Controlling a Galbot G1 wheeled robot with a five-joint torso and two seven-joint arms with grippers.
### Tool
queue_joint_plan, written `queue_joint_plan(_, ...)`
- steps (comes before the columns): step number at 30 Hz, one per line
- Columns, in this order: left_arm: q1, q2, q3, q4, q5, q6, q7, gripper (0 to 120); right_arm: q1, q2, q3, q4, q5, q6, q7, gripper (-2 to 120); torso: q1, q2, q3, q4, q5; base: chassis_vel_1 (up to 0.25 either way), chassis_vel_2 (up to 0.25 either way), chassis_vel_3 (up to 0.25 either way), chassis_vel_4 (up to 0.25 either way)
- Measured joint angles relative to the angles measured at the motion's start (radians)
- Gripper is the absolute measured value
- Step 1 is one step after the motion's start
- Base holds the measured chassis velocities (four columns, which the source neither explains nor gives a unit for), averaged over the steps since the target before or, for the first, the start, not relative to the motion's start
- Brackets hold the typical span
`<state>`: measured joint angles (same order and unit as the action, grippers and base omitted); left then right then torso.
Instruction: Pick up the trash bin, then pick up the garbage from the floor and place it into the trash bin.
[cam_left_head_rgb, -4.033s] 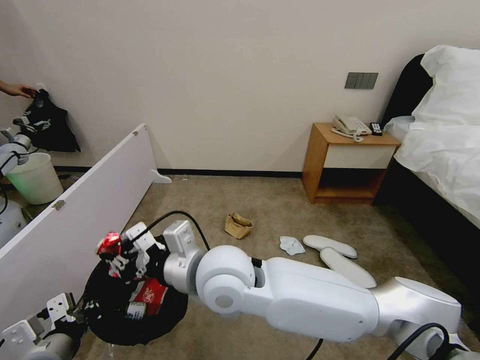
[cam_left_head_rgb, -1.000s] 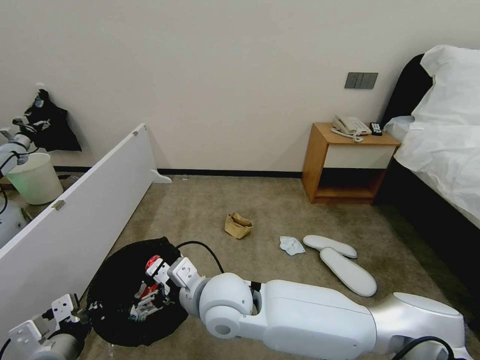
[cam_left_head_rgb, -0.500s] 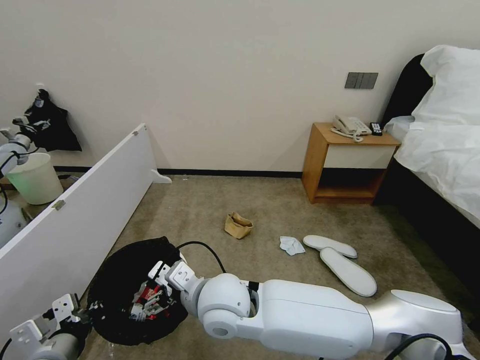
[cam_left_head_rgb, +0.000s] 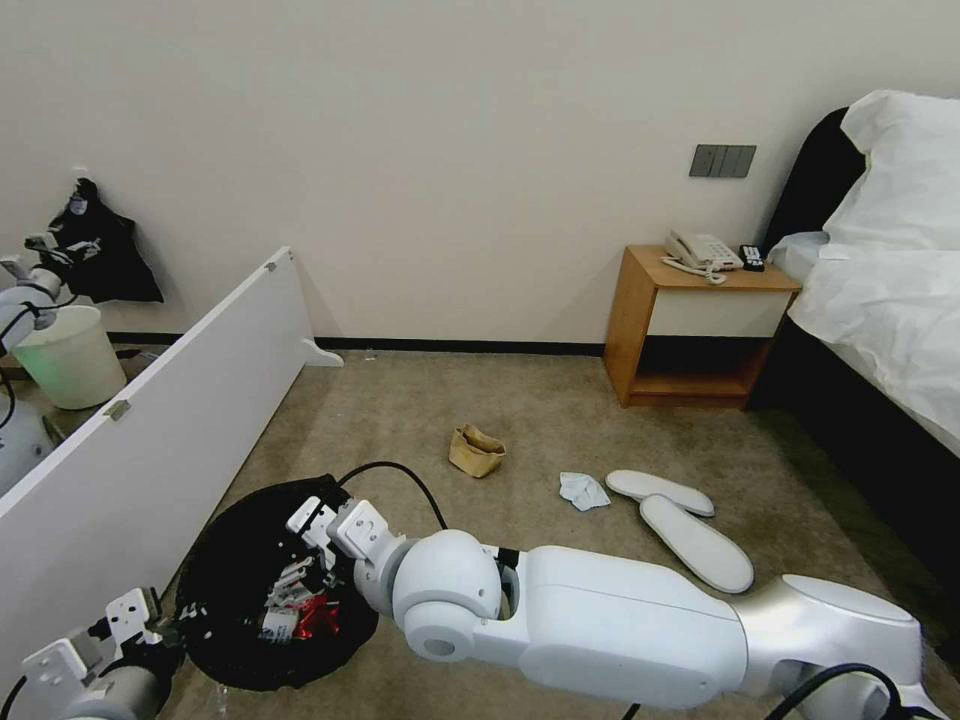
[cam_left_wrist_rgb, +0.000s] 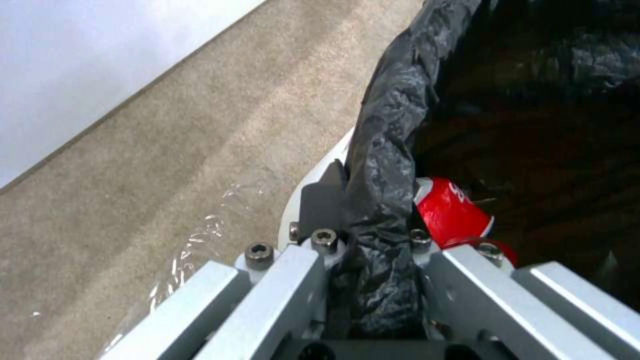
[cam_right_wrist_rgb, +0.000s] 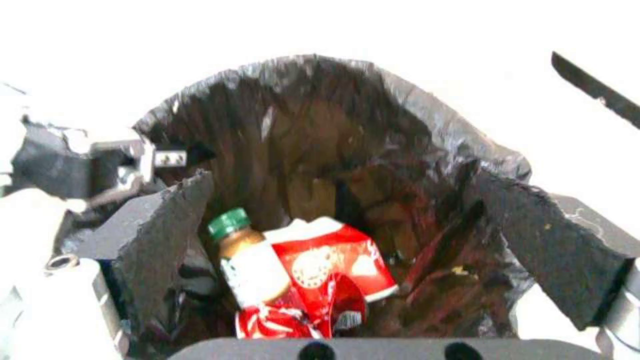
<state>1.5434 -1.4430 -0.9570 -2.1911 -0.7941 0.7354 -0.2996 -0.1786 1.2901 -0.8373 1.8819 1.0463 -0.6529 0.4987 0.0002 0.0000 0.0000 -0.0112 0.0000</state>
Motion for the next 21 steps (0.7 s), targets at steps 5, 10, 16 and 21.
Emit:
queue_joint_plan(5,0.000,-0.001,0.000,0.002,0.001,0.000,0.000,2,0.002,0.000,0.012,0.017,0.010,0.000,0.006,100,0.000,0.000,0.000,0.0001,0.0000,0.000,0.000,0.000,0.000)
queue_joint_plan(10,0.001,0.001,-0.003,0.007,0.001,0.000,0.000,2,0.000,-0.018,0.050,0.047,0.016,0.004,0.009,100,0.000,0.000,0.000,0.0002,0.0000,0.000,0.000,0.000,0.000)
queue_joint_plan(16,0.008,0.007,-0.007,0.004,0.001,0.000,0.000,2,-0.030,-0.131,0.212,0.128,0.057,0.056,-0.005,100,0.000,0.000,0.000,0.0002,0.0001,0.000,0.000,0.000,0.000)
queue_joint_plan(21,0.014,0.013,-0.015,-0.002,0.001,0.000,0.000,2,-0.108,-0.262,0.386,0.190,0.064,0.130,-0.044,100,0.000,0.000,0.000,-0.0004,0.0002,0.000,0.000,0.000,0.000)
